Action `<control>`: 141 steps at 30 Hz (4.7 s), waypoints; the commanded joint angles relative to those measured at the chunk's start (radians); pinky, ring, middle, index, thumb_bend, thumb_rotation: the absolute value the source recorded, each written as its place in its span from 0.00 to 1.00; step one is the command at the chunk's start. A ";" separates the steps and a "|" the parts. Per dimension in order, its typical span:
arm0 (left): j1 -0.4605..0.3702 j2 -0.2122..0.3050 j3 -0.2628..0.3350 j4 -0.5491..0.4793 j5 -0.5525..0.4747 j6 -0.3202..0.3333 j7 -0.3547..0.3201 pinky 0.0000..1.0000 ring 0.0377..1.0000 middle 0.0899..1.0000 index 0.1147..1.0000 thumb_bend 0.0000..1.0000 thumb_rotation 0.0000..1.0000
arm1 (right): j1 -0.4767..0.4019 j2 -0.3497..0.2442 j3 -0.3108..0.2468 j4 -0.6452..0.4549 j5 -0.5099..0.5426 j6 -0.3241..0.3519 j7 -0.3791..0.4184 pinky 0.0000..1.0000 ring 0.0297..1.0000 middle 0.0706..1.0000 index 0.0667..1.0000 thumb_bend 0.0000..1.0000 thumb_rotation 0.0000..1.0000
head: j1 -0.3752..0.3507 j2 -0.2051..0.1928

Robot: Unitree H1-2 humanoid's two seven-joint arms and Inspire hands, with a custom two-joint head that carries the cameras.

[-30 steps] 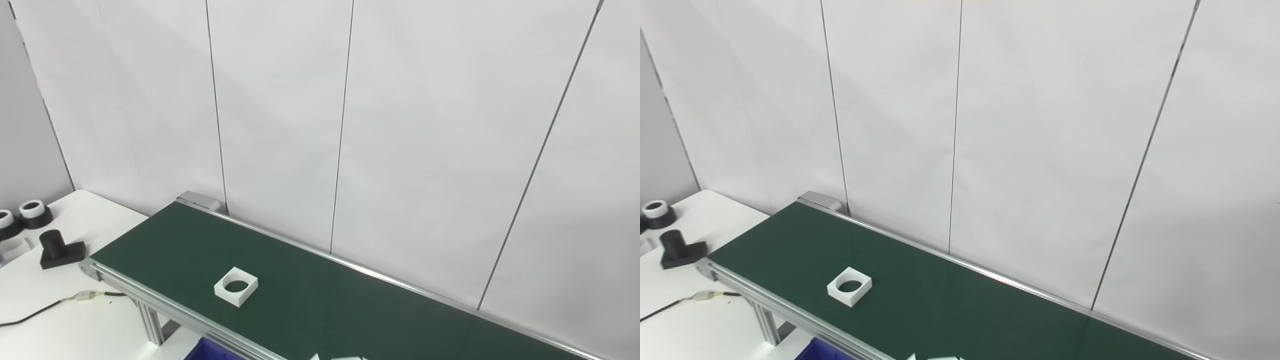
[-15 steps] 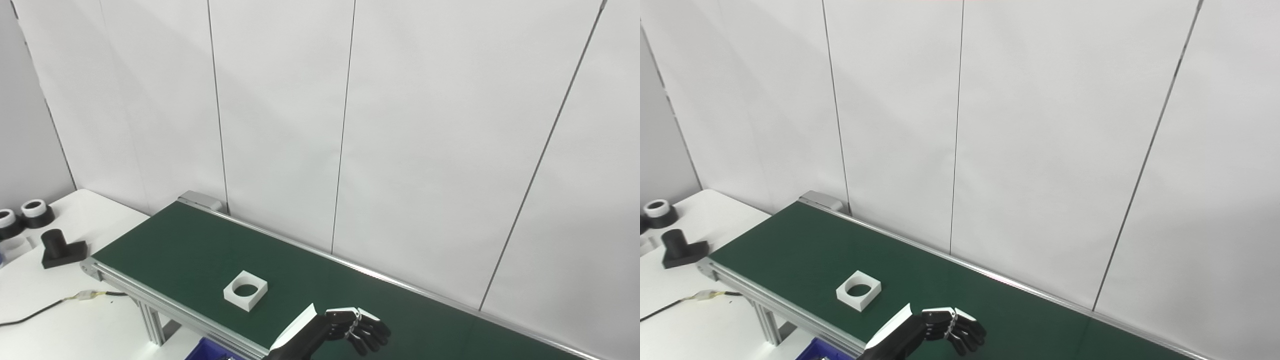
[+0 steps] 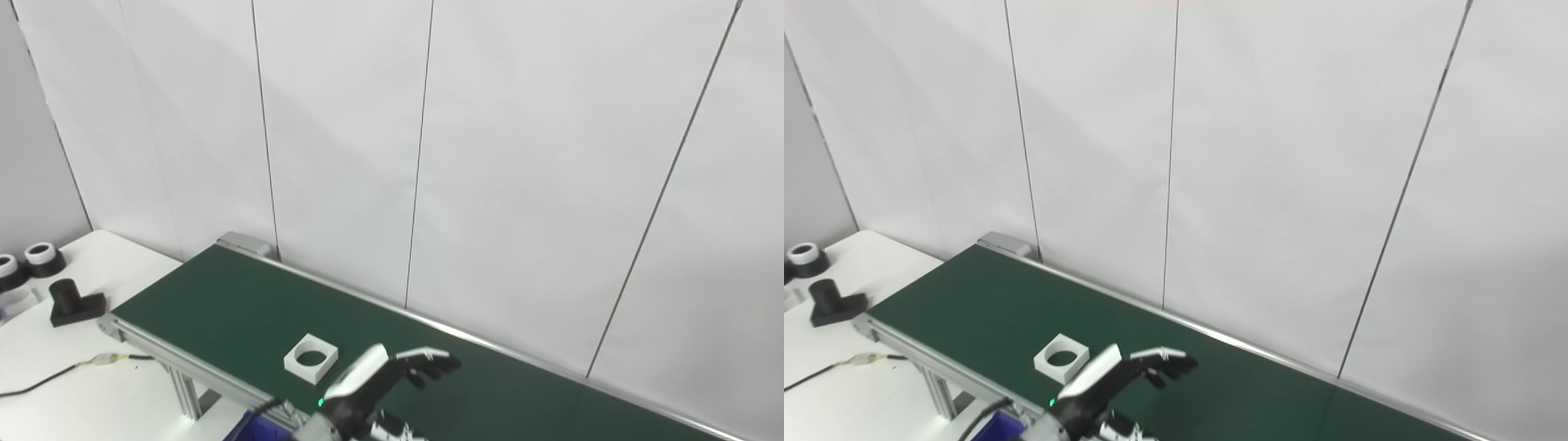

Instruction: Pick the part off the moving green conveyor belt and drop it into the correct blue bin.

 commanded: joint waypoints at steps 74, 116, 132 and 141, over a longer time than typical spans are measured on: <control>-0.389 0.317 -0.248 0.441 0.377 0.064 -0.236 0.82 0.89 0.89 0.83 0.89 0.02 | 0.039 -0.007 -0.031 -0.142 0.001 -0.056 0.040 0.66 0.71 0.75 0.85 0.66 0.57 | -0.090 0.118; -0.430 0.199 -0.326 0.764 0.401 -0.068 0.143 0.67 0.53 0.47 0.39 0.52 0.00 | 0.061 0.008 -0.029 -0.170 -0.018 -0.056 0.035 0.66 0.71 0.75 0.85 0.69 0.60 | -0.122 0.132; -0.387 0.217 -0.291 0.592 0.375 -0.049 0.097 0.62 0.50 0.44 0.42 0.52 0.00 | 0.062 0.007 -0.033 -0.170 -0.010 -0.056 0.040 0.66 0.72 0.75 0.85 0.68 0.58 | -0.131 0.133; -0.346 0.247 -0.243 0.288 0.405 0.044 -0.044 0.69 0.53 0.44 0.42 0.52 0.00 | 0.056 0.007 -0.035 -0.159 -0.013 -0.056 0.040 0.66 0.71 0.75 0.85 0.69 0.58 | -0.135 0.130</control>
